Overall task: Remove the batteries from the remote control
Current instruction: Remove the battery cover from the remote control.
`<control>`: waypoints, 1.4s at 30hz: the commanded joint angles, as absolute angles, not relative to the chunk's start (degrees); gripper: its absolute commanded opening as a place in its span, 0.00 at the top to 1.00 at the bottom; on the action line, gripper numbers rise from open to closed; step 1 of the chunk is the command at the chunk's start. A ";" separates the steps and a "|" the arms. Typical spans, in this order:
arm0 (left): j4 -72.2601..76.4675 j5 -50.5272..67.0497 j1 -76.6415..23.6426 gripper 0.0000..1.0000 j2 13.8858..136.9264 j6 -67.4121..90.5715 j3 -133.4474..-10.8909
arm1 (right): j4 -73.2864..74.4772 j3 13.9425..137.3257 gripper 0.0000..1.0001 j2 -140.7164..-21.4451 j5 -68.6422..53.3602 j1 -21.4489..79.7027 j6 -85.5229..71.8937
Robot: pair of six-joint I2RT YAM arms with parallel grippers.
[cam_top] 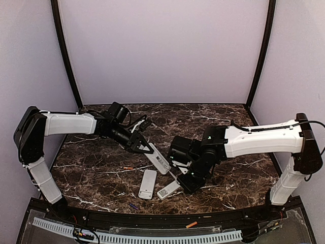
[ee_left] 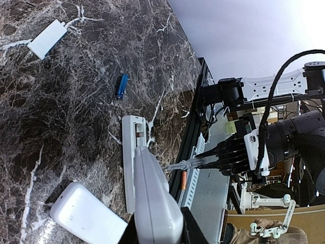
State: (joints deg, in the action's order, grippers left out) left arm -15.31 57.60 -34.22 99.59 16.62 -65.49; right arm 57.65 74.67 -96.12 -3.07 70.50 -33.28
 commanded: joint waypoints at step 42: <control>-17.00 49.52 -31.05 1.00 96.65 16.40 -65.93 | 46.37 71.31 1.00 -87.26 5.46 70.82 -38.85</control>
State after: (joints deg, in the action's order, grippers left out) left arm -18.85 47.94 -31.64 100.92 16.34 -66.39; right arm 47.13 72.69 -90.06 3.97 70.57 -37.15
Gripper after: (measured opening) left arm 0.175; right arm 0.074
